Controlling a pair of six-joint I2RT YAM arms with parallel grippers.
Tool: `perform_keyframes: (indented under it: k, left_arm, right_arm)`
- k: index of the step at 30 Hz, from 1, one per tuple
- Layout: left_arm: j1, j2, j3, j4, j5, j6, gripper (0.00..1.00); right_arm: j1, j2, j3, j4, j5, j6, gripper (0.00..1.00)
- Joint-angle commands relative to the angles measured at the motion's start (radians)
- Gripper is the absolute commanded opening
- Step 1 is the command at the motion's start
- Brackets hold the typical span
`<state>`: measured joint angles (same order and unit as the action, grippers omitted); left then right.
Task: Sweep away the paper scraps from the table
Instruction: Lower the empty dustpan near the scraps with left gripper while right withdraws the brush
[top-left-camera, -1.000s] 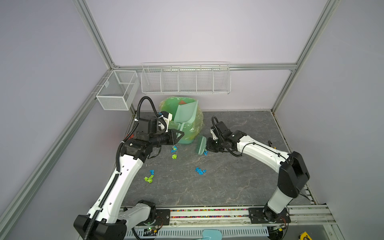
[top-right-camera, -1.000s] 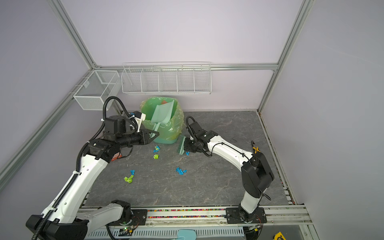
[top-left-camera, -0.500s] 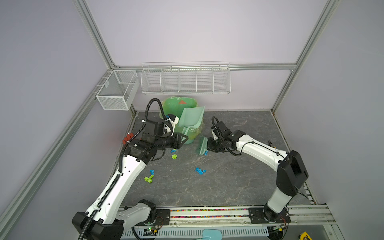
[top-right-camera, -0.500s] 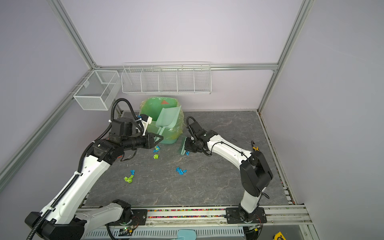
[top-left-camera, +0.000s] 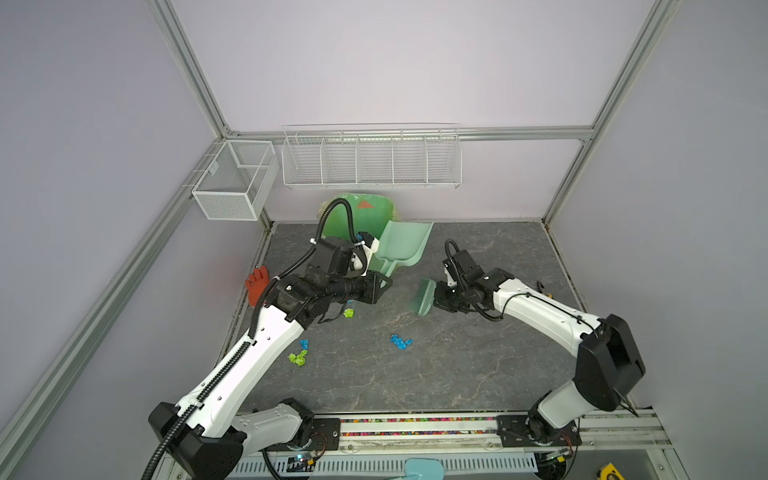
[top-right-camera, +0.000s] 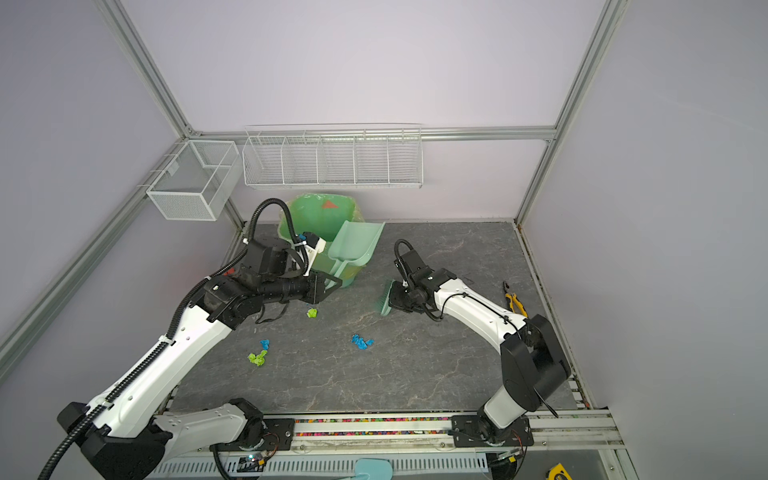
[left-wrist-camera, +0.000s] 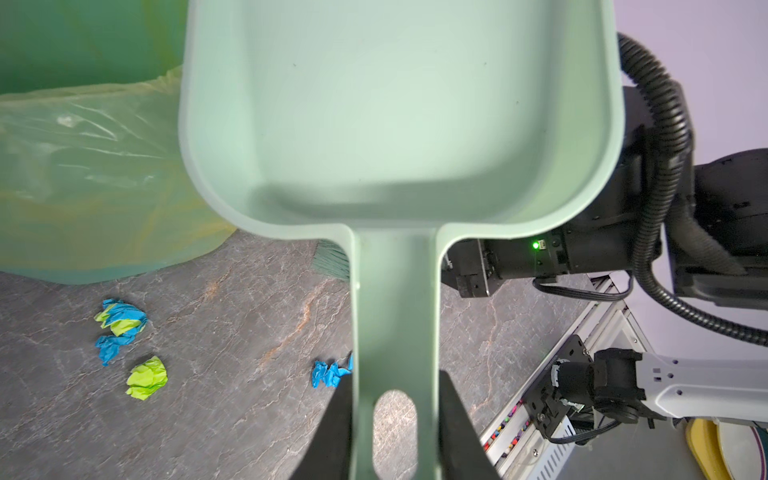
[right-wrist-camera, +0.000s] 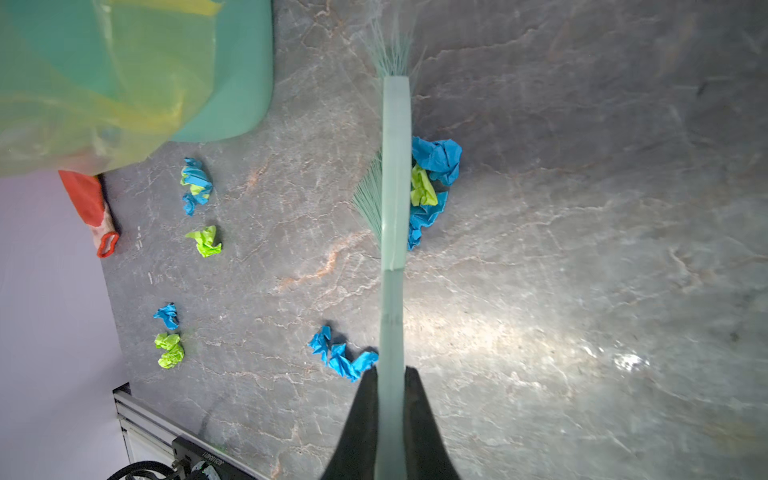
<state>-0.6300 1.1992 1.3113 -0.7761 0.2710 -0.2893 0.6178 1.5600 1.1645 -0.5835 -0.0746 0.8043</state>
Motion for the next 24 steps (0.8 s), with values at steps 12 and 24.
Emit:
perform_keyframes:
  k: [12,24]
  left_arm:
    - [-0.099,0.101,0.043,0.021,-0.076,0.022,0.00]
    - [-0.147,0.157,0.014,0.046,-0.096,0.042,0.00]
  right_arm:
    - [-0.123,-0.255,-0.171,-0.205,0.088,-0.035,0.07]
    - [-0.174,-0.449,-0.185,-0.215,0.053,-0.065,0.07]
